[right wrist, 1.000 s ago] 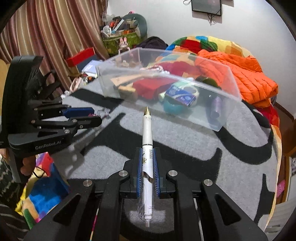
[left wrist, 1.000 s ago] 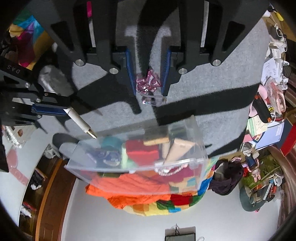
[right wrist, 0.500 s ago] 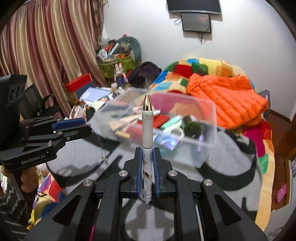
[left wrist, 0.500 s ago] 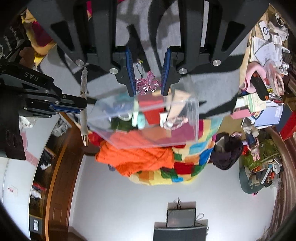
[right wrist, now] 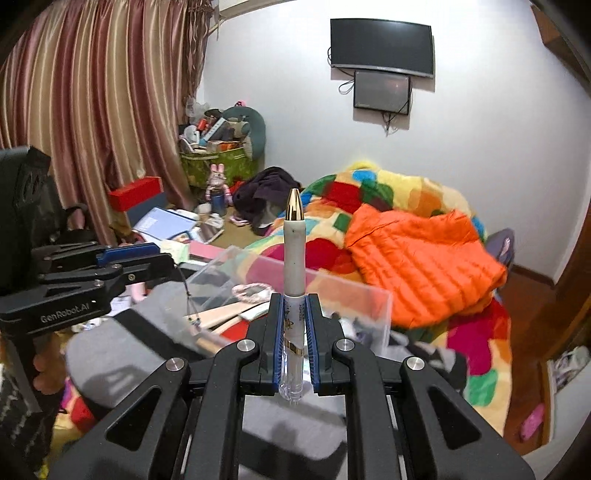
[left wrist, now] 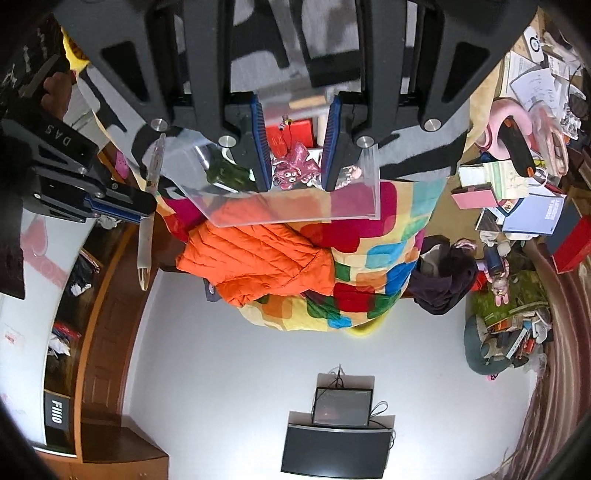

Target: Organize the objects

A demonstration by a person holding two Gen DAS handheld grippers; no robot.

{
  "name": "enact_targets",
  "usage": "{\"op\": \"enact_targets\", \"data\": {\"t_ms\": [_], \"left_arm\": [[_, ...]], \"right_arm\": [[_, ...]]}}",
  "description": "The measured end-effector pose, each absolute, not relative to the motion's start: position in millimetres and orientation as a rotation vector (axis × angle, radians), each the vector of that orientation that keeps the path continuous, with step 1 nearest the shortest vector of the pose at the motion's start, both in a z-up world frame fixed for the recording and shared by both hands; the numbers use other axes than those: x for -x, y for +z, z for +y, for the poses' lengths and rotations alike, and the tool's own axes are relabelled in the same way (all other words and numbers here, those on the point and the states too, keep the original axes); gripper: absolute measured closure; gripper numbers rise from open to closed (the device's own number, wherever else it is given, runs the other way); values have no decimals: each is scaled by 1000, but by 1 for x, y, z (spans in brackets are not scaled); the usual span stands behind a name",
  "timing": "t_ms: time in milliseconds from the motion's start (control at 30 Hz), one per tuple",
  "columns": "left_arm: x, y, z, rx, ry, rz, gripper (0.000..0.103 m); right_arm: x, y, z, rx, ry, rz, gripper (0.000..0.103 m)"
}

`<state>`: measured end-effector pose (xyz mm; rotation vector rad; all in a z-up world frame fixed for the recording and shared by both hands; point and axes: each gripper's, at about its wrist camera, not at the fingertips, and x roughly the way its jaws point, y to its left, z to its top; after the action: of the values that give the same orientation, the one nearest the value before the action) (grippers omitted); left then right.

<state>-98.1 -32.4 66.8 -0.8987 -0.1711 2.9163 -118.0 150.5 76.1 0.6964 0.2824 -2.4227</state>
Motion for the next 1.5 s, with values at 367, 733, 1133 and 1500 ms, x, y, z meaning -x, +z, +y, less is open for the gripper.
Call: {"op": "enact_targets", "data": {"t_ms": [367, 733, 1133, 1500], "left_arm": [[147, 20, -45, 1108, 2878, -226, 76], [156, -10, -37, 1234, 2767, -230, 75], [133, 12, -28, 1141, 2785, -187, 74], [86, 43, -15, 960, 2880, -119, 42]], "right_arm": [[163, 42, 120, -767, -2506, 408, 93], [180, -5, 99, -971, -2284, 380, 89], [168, 13, 124, -974, -2261, 239, 77], [124, 43, 162, -855, -2319, 127, 49]]}}
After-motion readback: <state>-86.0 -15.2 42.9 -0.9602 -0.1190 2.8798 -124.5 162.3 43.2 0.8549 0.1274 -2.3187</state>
